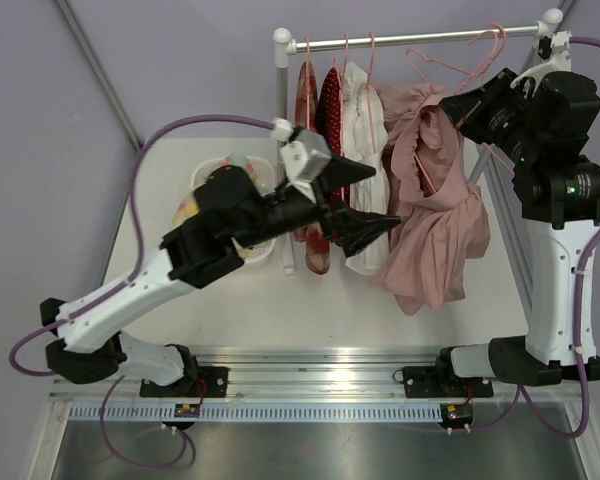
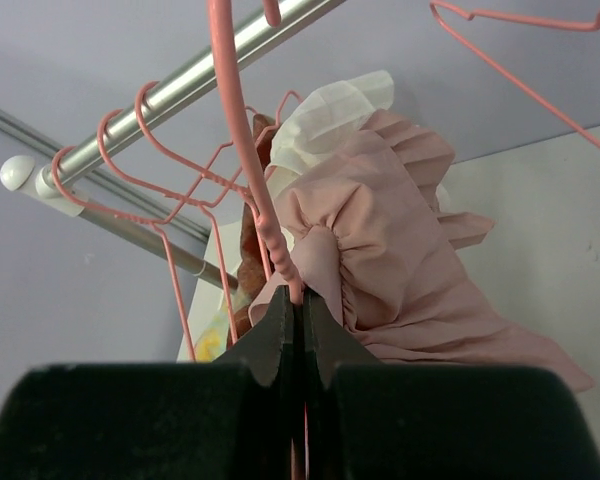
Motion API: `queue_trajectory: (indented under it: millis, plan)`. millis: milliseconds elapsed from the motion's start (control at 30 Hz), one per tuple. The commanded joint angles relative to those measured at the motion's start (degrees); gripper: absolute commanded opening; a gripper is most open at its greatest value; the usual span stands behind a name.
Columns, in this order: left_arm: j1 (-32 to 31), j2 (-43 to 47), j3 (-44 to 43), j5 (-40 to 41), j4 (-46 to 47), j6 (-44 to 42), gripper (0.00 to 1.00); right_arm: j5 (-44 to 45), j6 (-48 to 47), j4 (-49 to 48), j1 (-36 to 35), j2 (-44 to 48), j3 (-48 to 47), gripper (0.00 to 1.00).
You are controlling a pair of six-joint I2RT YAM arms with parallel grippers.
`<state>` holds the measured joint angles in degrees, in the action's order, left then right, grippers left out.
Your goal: Remove the skirt from the hanger
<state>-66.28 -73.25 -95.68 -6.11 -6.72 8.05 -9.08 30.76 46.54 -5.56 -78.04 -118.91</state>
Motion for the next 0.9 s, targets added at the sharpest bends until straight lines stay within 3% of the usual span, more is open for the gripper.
queue_trajectory:
  millis: [0, 300, 433, 633, 867]
  plan:
    - [2.64, -7.06, -2.04, -16.28, 3.11, 1.43, 0.99, -3.49, 3.42, -5.67, 0.20, 0.87, -0.36, 0.00]
    - [3.88, -15.95, -6.01, -14.73, 6.10, 0.30, 0.99, -4.10, 5.71, -6.11, 0.20, 2.89, 2.54, 0.00]
    - [3.79, -14.29, -6.98, -14.90, 3.91, -1.02, 0.99, -4.01, 5.27, -6.20, 0.20, 4.21, 4.48, 0.00]
    - [3.79, -6.12, -1.27, -12.35, 3.56, -4.71, 0.99, -4.01, 4.83, -6.29, 0.11, 4.65, 5.62, 0.00]
    - [4.93, -9.88, -2.58, -11.91, 3.37, -6.91, 0.97, -5.42, 5.97, -7.96, 0.20, 5.09, 7.11, 0.00]
